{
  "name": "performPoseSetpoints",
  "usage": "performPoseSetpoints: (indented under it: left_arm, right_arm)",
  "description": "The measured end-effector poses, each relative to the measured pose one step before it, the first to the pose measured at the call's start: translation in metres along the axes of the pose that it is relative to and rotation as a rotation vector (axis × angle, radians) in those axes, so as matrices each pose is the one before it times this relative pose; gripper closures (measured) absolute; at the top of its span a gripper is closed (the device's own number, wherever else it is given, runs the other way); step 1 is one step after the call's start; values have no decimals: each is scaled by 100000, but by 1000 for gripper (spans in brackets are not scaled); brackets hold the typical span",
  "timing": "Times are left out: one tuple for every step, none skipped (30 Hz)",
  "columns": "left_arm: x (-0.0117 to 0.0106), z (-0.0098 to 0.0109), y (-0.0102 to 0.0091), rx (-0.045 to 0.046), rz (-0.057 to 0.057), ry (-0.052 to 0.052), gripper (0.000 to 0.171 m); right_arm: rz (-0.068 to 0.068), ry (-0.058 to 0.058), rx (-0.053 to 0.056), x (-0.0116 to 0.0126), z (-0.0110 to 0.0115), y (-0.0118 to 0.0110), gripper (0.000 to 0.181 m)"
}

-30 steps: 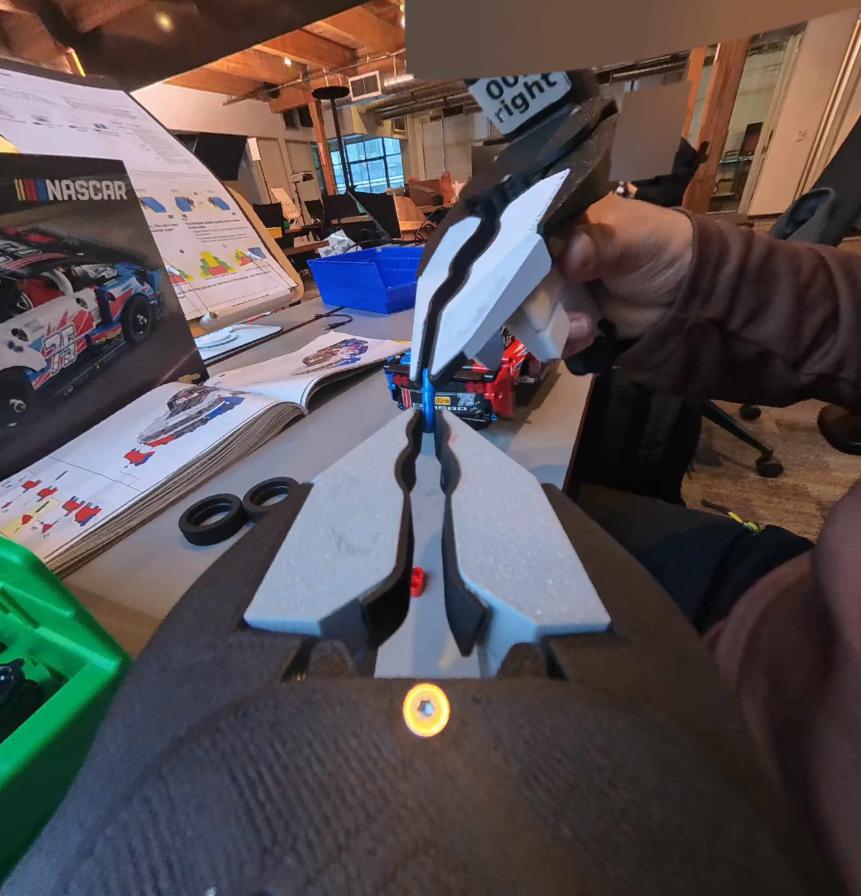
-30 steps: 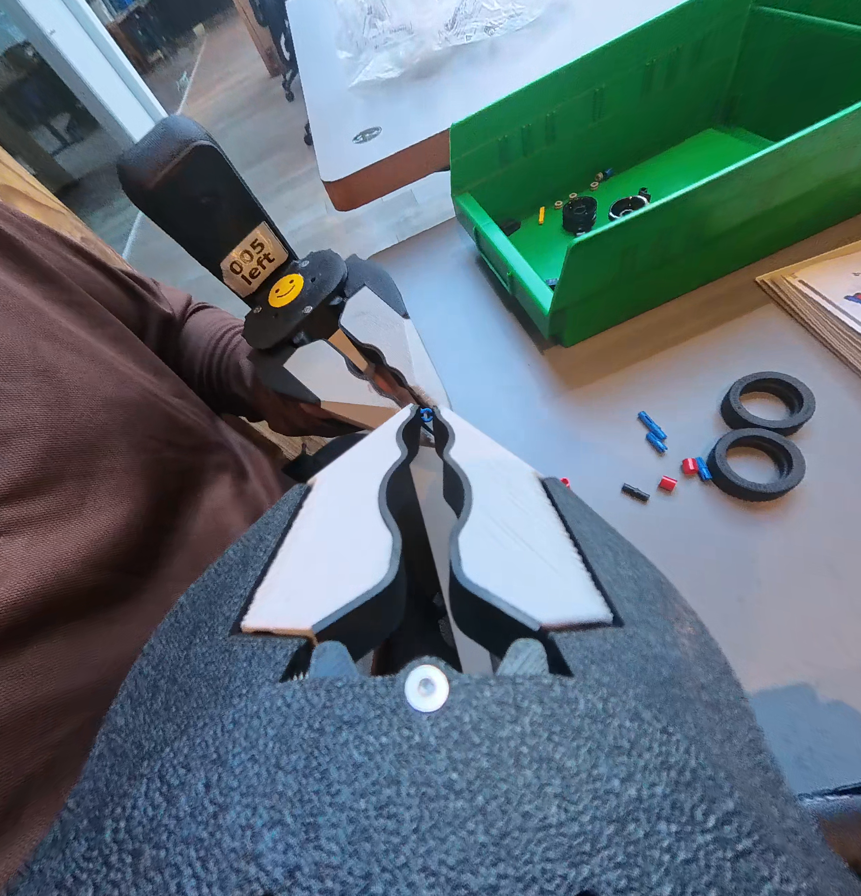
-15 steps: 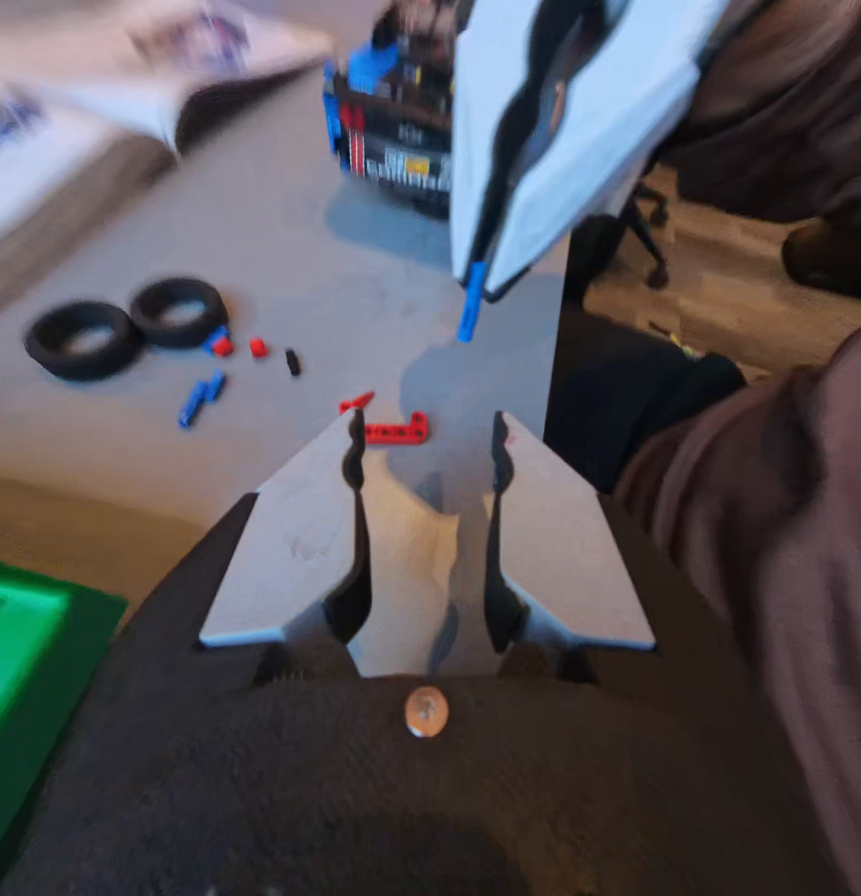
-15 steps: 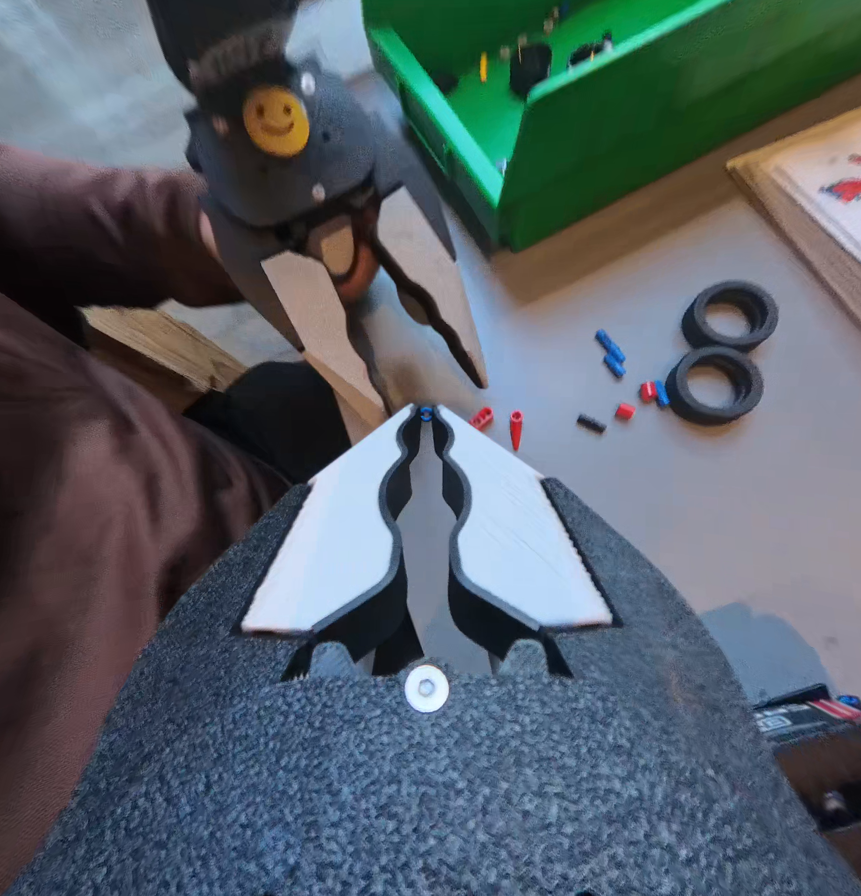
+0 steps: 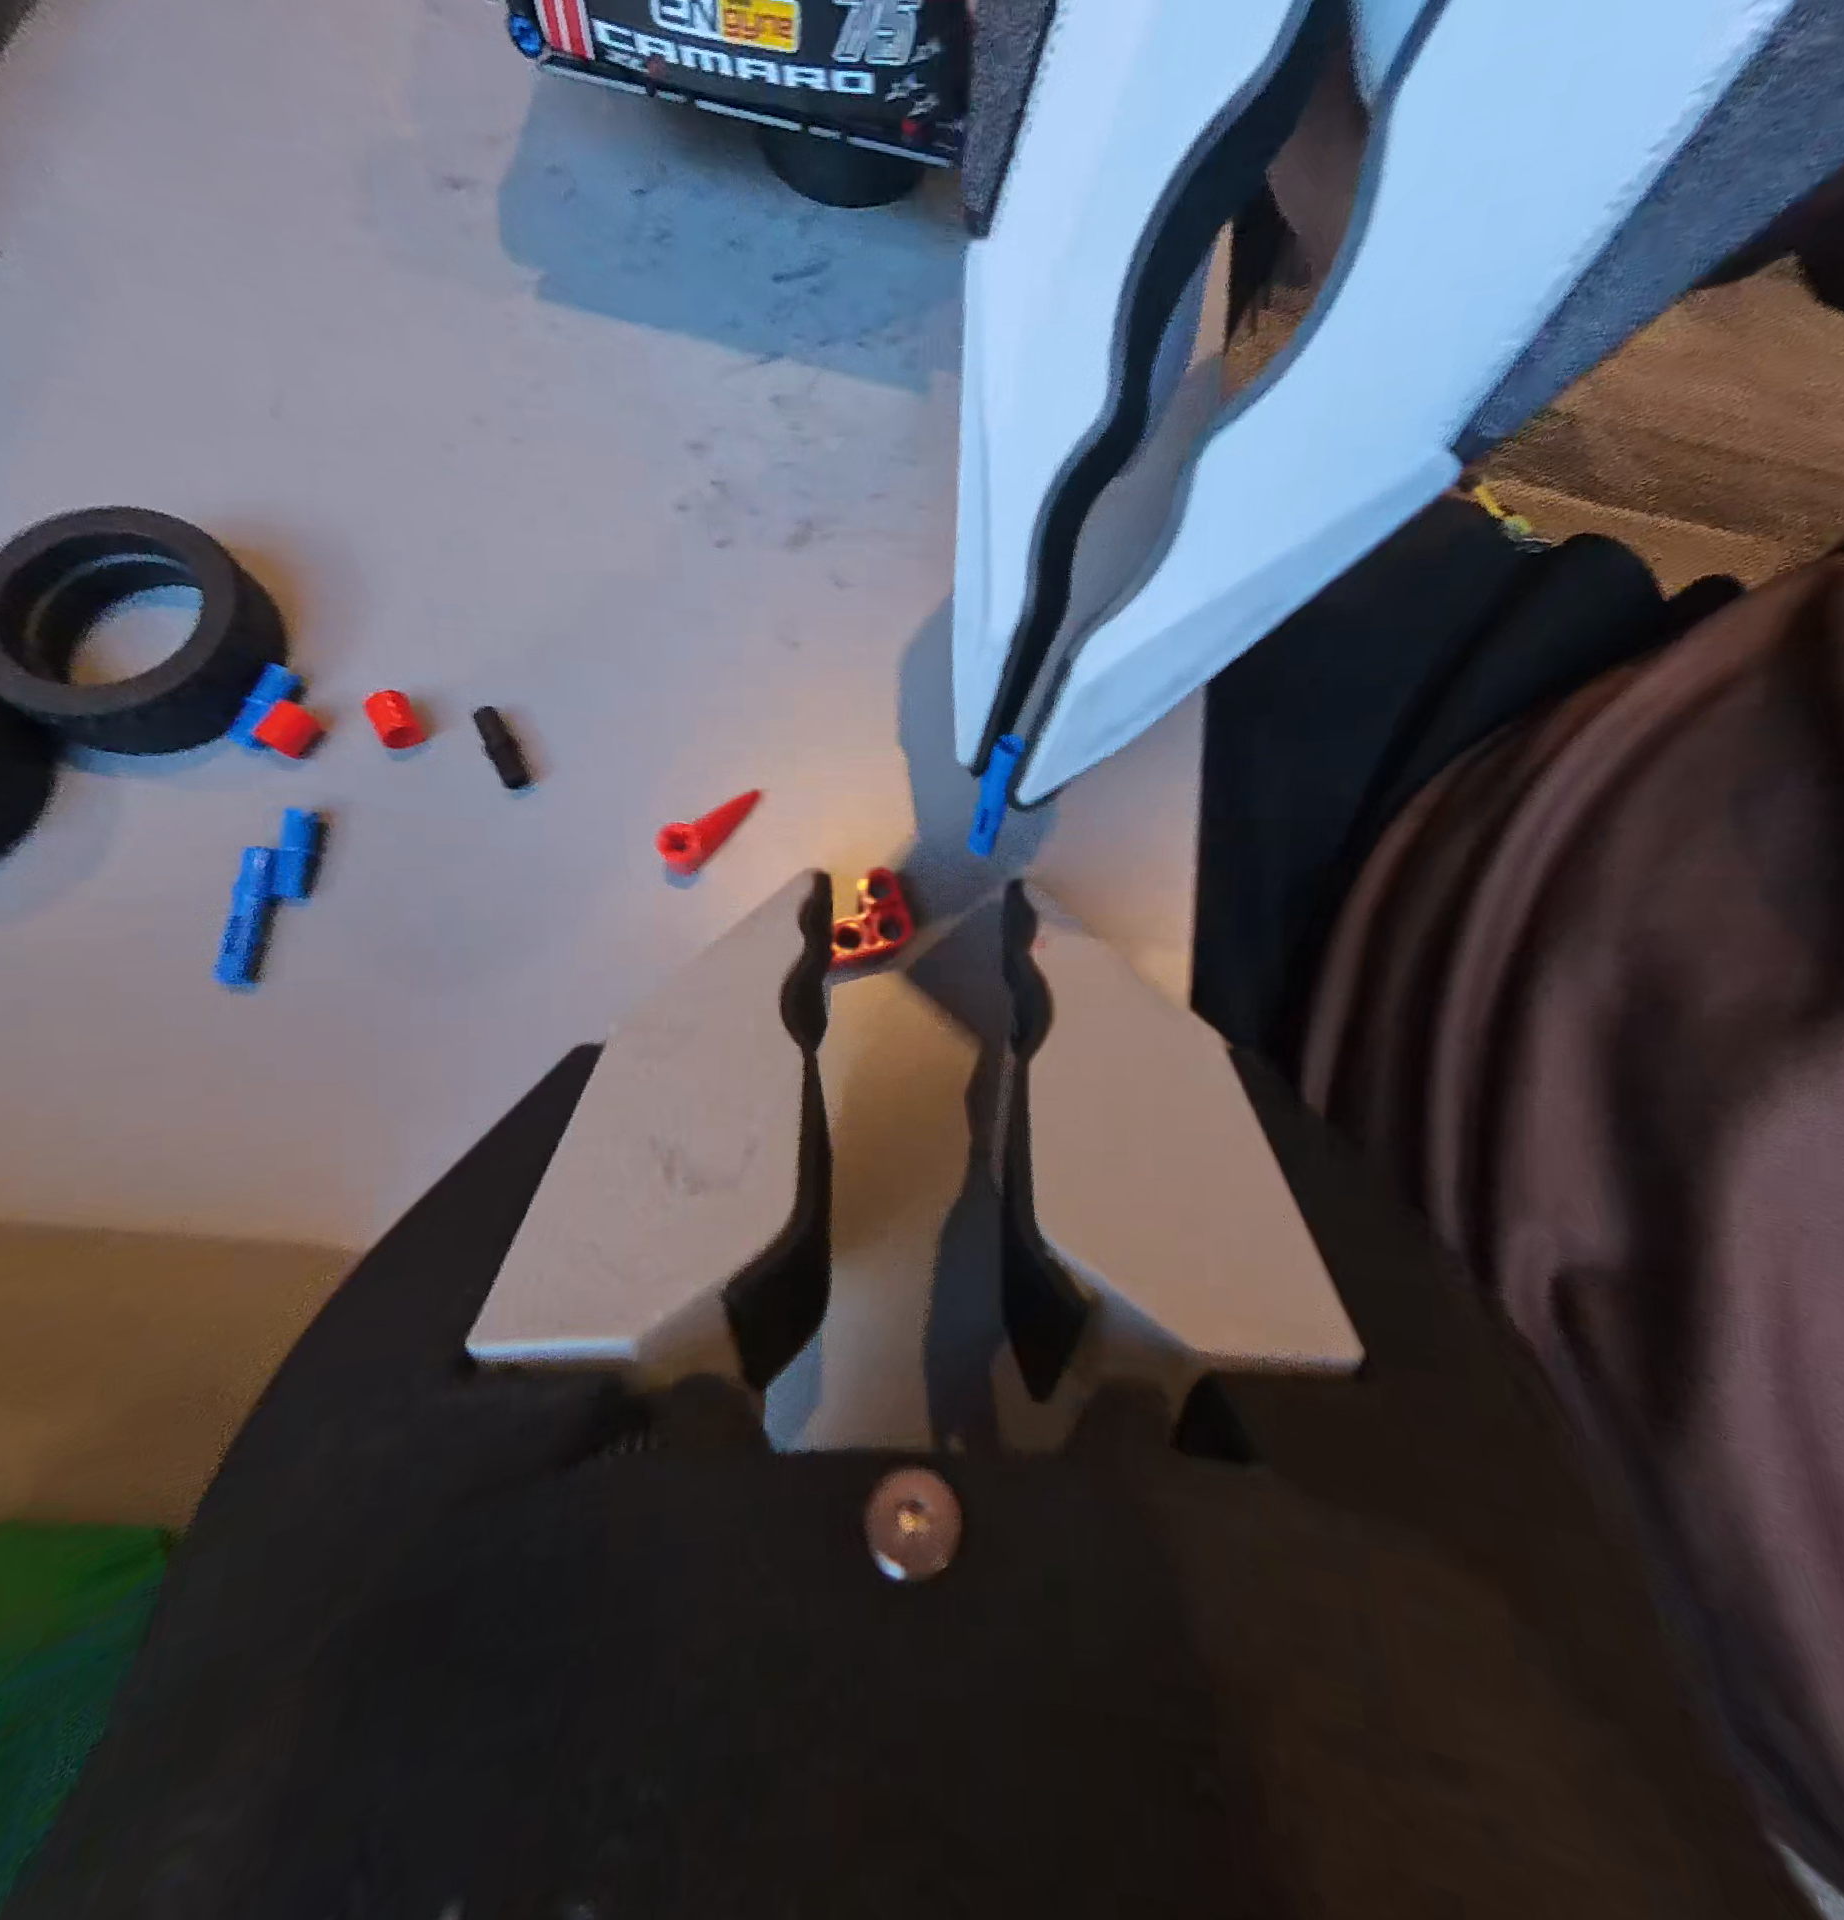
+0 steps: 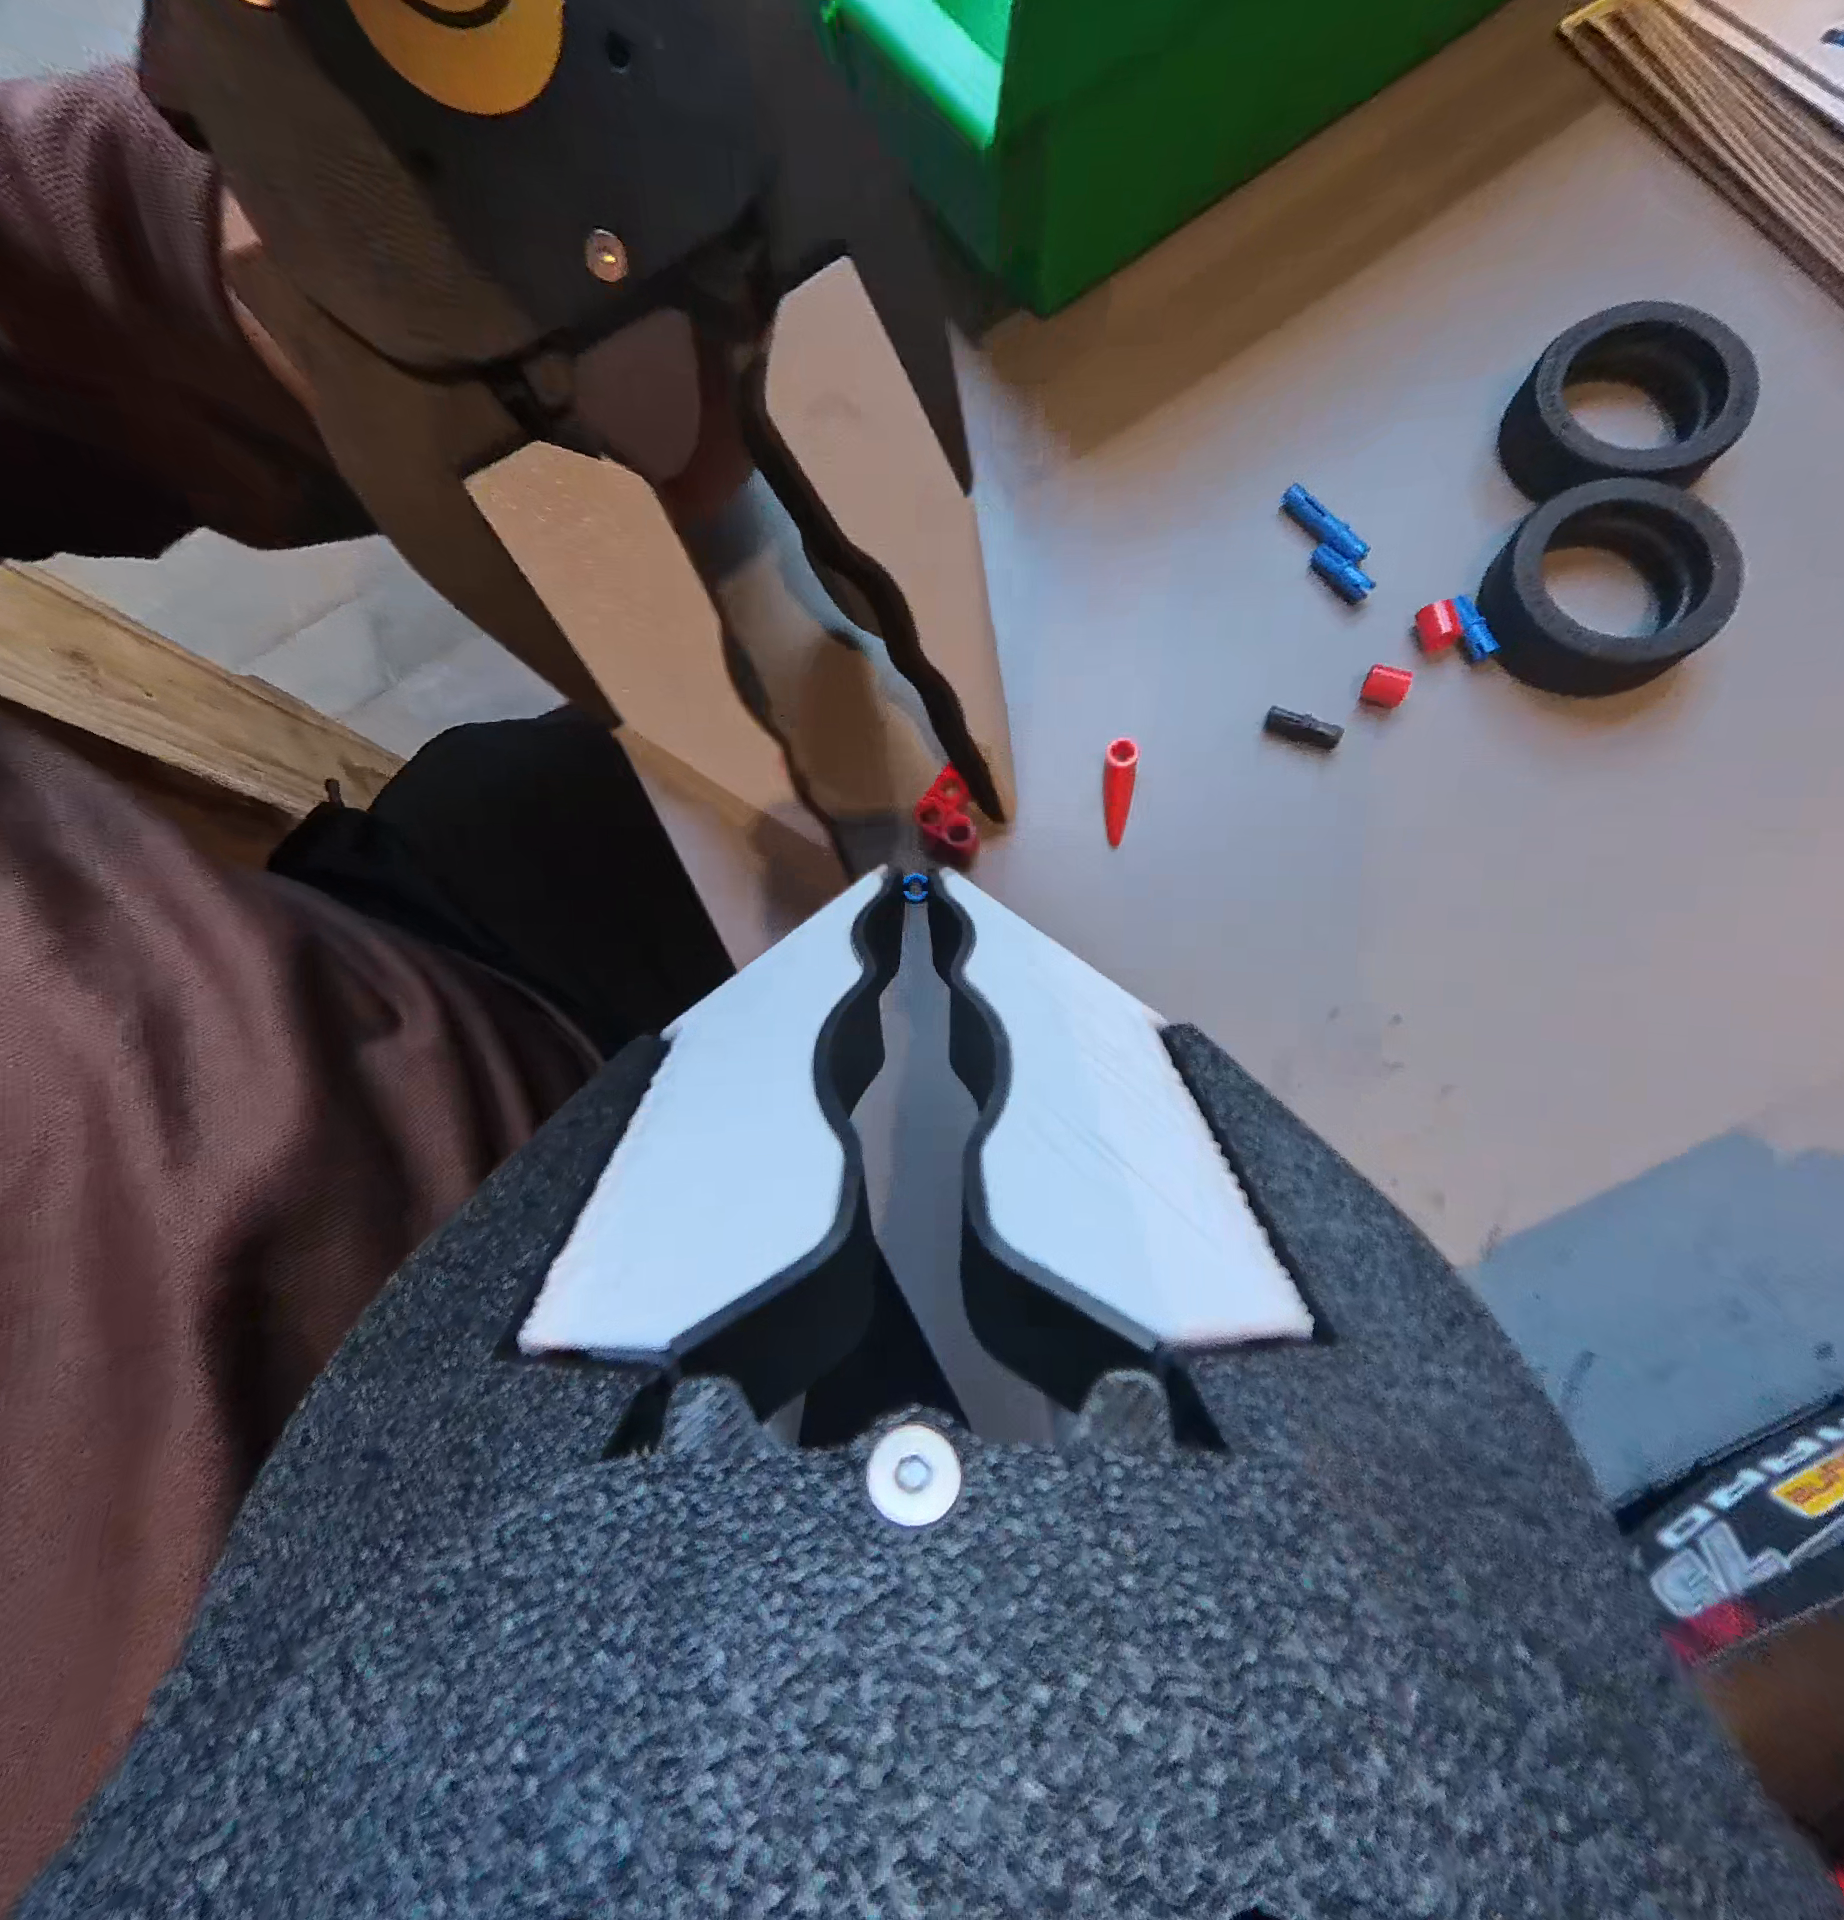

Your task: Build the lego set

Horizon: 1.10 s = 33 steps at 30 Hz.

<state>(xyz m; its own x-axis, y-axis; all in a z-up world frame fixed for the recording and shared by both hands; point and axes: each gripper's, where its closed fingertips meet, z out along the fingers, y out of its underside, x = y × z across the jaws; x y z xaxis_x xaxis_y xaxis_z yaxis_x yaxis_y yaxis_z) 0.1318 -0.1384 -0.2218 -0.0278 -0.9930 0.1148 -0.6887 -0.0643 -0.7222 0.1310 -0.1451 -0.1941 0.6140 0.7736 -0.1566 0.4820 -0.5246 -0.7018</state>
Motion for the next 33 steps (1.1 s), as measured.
performPoseSetpoints:
  left_arm:
    - [492, -178, 196, -39, -177, 438, 138]
    - [334, -219, 268, -448, 764, -297, 138]
    - [165, -226, 300, -831, 1464, -569, 140]
    - [4, -251, 290, -1288, 1923, -509, 141]
    - [-440, -274, 193, -1472, 1716, -2173, 141]
    - [-585, -299, 77, -964, 1328, -2198, 138]
    - [-181, -327, 32, -1144, 861, 502, 134]
    - [154, -418, -9, -1208, 1311, 2394, 133]
    - [260, -442, -36, -850, 2860, 2424, 134]
    - [9, -358, 51, -1055, 4309, 431, 135]
    - [-274, -129, 192, -1774, 4969, -985, 134]
    - [-297, 165, 303, -2467, 3900, -367, 135]
    - [-219, 388, 347, -3462, 1552, 629, 137]
    - [-121, 443, 272, -3729, 709, 917, 137]
    - [122, 146, -358, 345, 984, 1809, 138]
    - [29, 56, -211, -81, 2432, 604, 140]
    - [-45, 107, 150, -1874, 3229, -216, 144]
    - [200, 34, -30, -103, 2234, 1632, 150]
    - [252, 60, -17, 23, 598, 2422, 156]
    - [280, 52, -13, -11, -1323, 2801, 164]
    - [135, 30, -18, -136, -2306, 1310, 167]
    - [-20, 32, -38, 260, -1755, -773, 167]
    - [5, 64, -114, 970, -1717, -1540, 167]
    - [112, 113, -186, 1387, -2718, -1063, 167]
    - [406, 134, -220, 1772, -2339, 893, 166]
    - [447, 154, -225, 2173, -1498, 1084, 167]
    - [167, 123, -166, 1879, -1355, -344, 167]
    - [74, 69, -99, 1486, -1332, -304, 167]
    - [16, 14, -37, 1141, -1272, -74, 166]
    - [-4, -4, -18, 1047, -1410, 149, 166]
    - [-4, -7, -16, 971, -1493, 198, 167]
    - [0, 7, -8, 897, -1009, 0, 166]
    - [-2, -2, -5, 881, -397, -228, 167]
  right_arm:
    - [-341, -381, 243, -138, -121, 113, 178]
    - [-99, -674, 392, -124, -99, 35, 178]
    - [88, -425, 596, -17, -76, -51, 178]
    - [249, -857, 485, -6, -26, -84, 178]
    - [590, -1110, 332, 1, 3, -90, 178]
    - [638, -830, 550, 36, 20, -139, 178]
    - [176, -956, 492, -30, 14, -138, 178]
    - [-185, -1123, 244, -131, 23, -86, 178]
    - [-285, -736, 358, -134, 32, -84, 178]
    - [-321, -514, 487, -116, 29, -58, 178]
    - [-352, -1137, 287, -192, 70, 0, 178]
    - [-236, -1356, 208, -192, 93, 29, 178]
    - [-98, -757, 320, -82, 93, 24, 178]
    - [-273, -717, 370, -73, 44, 12, 178]
    - [-476, -834, 502, -95, -6, -32, 178]
    - [-472, -501, 604, -34, -66, -61, 178]
    - [-393, -382, 519, 12, -78, -56, 178]
    - [-159, -584, 305, 23, -77, -44, 178]
    - [137, -618, 149, 28, -40, -45, 178]
    - [182, -594, 172, 10, -23, -69, 178]
    - [1, -505, 224, -15, 9, -84, 178]
    - [-289, -110, -13, -13, 57, -38, 178]
    - [-865, 597, -472, 63, 97, 40, 178]
    - [-1383, 1474, -689, 187, 110, 66, 178]
    - [-1186, 1004, -852, 160, 127, 74, 178]
    - [-577, -240, -986, 2, 141, 43, 178]
    - [-202, -310, -713, -5, 155, -14, 178]
    - [-168, -633, -887, -65, 145, 9, 178]
    - [-341, -889, -1146, -171, 120, 58, 178]
    - [-831, -245, -920, -150, 93, 64, 179]
    - [-1081, 437, -1278, -63, 83, 157, 178]
    - [-1022, 1025, -1605, 39, 93, 242, 179]
    - [-757, 1082, -1291, 83, 110, 212, 179]
